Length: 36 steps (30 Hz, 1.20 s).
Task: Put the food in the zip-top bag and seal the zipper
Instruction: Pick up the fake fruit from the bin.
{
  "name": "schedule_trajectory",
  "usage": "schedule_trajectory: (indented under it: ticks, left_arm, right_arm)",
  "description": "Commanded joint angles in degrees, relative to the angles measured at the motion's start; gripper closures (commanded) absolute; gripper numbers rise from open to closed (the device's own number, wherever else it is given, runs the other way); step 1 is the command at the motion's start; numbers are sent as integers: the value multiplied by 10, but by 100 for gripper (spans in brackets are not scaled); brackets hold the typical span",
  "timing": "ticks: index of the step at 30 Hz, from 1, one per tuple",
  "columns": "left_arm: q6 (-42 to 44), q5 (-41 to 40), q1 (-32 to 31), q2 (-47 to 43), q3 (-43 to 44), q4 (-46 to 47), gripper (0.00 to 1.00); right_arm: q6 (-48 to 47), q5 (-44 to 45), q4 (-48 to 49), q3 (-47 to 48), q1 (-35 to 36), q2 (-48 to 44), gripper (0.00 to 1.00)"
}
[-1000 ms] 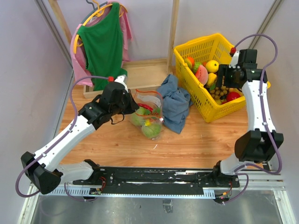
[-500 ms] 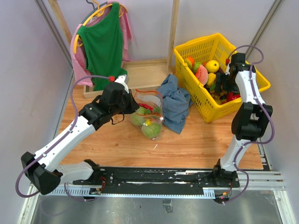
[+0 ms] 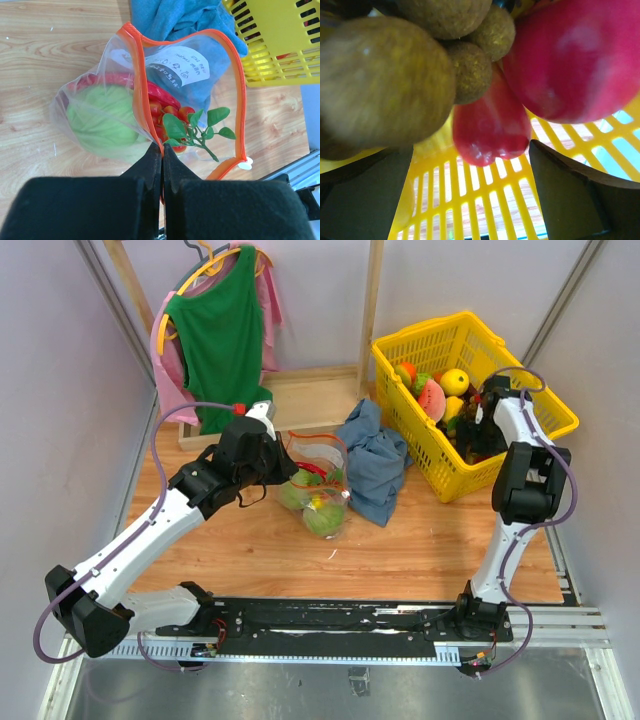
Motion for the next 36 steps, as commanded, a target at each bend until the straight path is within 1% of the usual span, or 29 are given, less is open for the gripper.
schedule_trajectory:
  ticks: [1, 7, 11, 12, 17, 20, 28, 33, 36]
  left_arm:
    - [7, -8, 4, -16, -2, 26, 100]
    - [4, -5, 5, -10, -4, 25, 100]
    - [2, -7, 5, -13, -5, 24, 100]
    - [2, -7, 5, -14, -5, 25, 100]
    - [0, -9, 4, -18, -2, 20, 100]
    - [-3, -8, 5, -22, -2, 20, 100]
    - [-5, -10, 4, -26, -6, 23, 100]
    - [-11, -5, 4, -23, -4, 23, 100]
    - [-16, -5, 5, -22, -6, 23, 100]
  right_arm:
    - [-3, 12, -7, -35, -9, 16, 0]
    - [0, -8, 0, -55, -14, 24, 0]
    - [0, -27, 13, -63, -14, 23, 7]
    - [0, -28, 17, -65, -14, 21, 10]
    - [4, -43, 22, -76, -13, -2, 34]
    - [10, -57, 28, -83, -12, -38, 48]
    - [29, -63, 36, -80, 0, -156, 79]
    - [39, -61, 48, -84, 17, -221, 87]
    - [42, -65, 63, -93, 32, -257, 89]
